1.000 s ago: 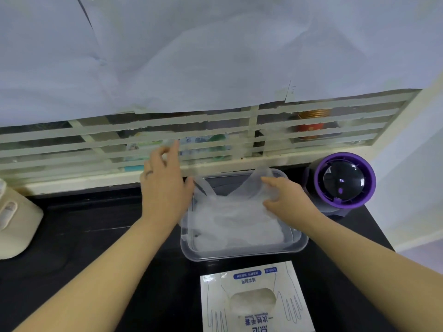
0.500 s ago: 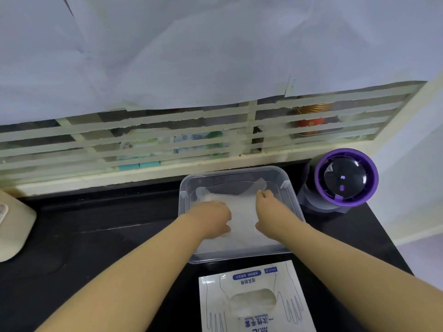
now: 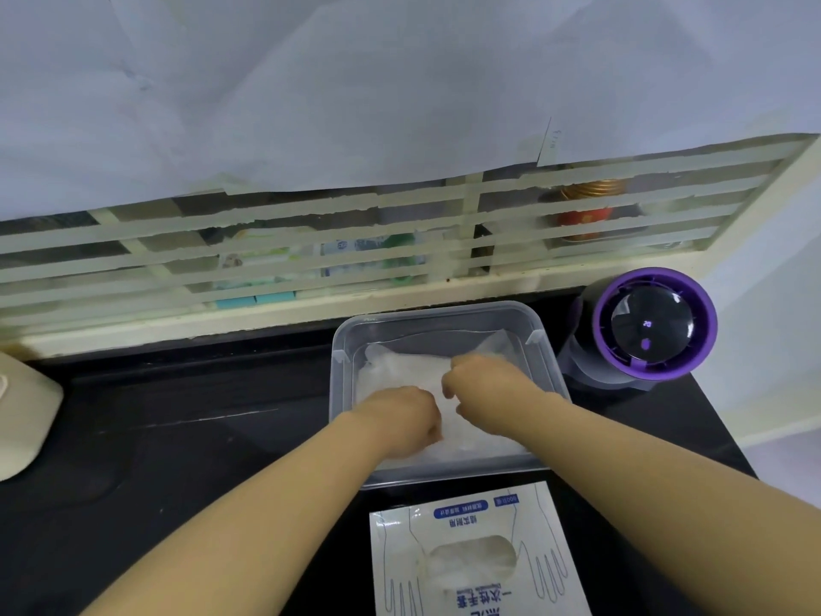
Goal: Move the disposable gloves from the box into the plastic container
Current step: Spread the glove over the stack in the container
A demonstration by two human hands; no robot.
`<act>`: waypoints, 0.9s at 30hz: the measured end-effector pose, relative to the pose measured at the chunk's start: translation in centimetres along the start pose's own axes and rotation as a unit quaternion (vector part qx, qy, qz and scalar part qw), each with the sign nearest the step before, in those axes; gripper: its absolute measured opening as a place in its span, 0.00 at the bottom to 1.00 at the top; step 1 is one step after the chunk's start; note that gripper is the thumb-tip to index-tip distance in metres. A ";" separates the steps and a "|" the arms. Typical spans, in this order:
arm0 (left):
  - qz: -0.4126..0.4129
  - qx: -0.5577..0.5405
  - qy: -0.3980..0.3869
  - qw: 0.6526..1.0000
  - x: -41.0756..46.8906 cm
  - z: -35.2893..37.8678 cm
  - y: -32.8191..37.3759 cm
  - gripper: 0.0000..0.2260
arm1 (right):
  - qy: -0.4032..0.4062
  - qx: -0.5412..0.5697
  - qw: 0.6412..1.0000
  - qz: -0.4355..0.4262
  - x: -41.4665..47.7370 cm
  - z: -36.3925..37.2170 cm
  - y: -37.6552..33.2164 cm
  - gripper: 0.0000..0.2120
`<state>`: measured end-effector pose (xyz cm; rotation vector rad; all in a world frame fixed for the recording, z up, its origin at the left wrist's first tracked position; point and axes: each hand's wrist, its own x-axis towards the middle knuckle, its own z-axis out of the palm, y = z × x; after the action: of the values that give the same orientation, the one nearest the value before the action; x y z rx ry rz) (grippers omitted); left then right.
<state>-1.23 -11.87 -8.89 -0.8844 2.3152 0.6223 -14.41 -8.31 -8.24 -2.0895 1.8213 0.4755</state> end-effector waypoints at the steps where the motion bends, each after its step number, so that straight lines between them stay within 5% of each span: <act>1: -0.001 -0.007 -0.005 1.000 -0.1 0.2 -0.2 0.11 | -0.013 0.023 1.000 0.000 0.2 0.4 0.3 0.18; 10: 0.009 -0.093 -0.007 0.996 -1.3 0.5 -0.5 0.14 | -0.078 0.113 0.990 0.033 0.0 2.4 1.0 0.46; 16: -0.009 -0.050 0.142 0.989 0.0 -0.4 -0.1 0.20 | -0.110 0.090 0.989 0.033 0.4 2.3 0.7 0.46; 20: -0.034 0.034 0.068 0.997 0.2 0.0 0.3 0.39 | -0.143 0.085 0.986 0.031 0.5 2.0 0.5 0.46; 27: -0.112 0.089 -0.070 0.987 -0.3 -0.2 -0.1 0.39 | -0.168 0.117 0.977 0.056 0.3 1.4 0.8 0.48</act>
<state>-1.06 -11.92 -8.51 -0.9667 2.0710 0.3639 -15.25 -8.01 -9.64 -1.6442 1.7071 0.5733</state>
